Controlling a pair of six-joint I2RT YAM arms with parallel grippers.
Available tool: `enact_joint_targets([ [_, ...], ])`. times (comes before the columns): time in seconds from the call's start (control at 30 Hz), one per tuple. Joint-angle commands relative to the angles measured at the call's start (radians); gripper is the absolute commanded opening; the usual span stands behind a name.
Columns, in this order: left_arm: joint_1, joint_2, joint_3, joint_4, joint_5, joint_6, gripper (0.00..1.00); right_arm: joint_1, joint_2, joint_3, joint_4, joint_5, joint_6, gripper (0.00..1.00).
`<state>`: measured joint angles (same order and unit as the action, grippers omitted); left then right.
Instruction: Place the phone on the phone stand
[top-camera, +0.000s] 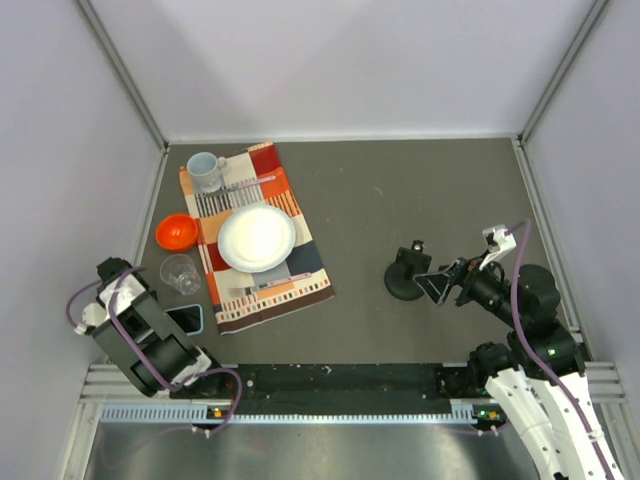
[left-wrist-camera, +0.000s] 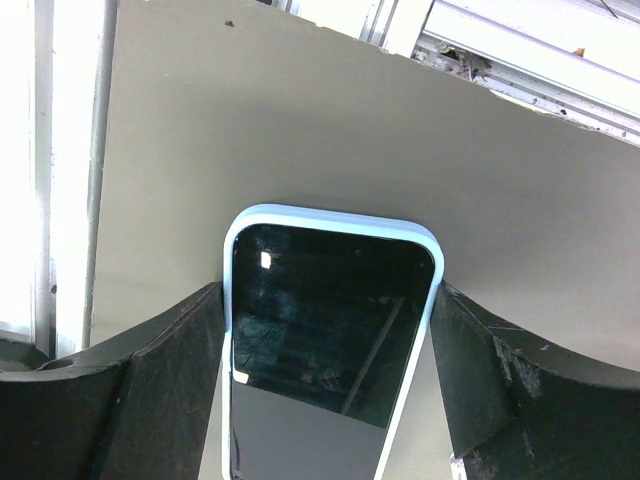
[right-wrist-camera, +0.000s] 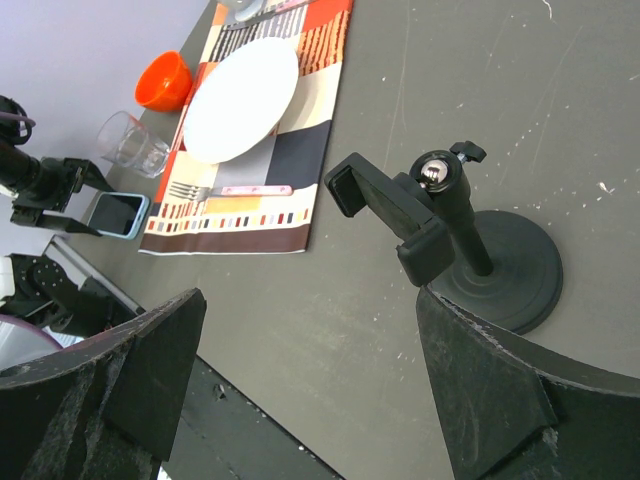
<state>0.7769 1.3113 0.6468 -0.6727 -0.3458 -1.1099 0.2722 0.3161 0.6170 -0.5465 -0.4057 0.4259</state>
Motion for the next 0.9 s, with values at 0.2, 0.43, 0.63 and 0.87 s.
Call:
enact_joint_targets([
  [0.2, 0.012, -0.047, -0.015, -0.007, -0.087, -0.004, 0.33, 0.009, -0.012, 0.015, 0.045, -0.002, -0.012, 0.87],
  [0.43, 0.01, -0.156, 0.028, -0.096, -0.15, 0.007, 0.0, 0.009, -0.011, 0.012, 0.045, -0.001, -0.01, 0.88],
  [0.63, 0.01, -0.19, 0.053, -0.174, -0.174, -0.031, 0.0, 0.009, -0.008, 0.01, 0.048, -0.004, -0.012, 0.88],
  [0.87, 0.01, -0.234, 0.071, -0.215, -0.203, -0.053, 0.0, 0.01, -0.008, 0.01, 0.049, -0.007, -0.01, 0.88],
])
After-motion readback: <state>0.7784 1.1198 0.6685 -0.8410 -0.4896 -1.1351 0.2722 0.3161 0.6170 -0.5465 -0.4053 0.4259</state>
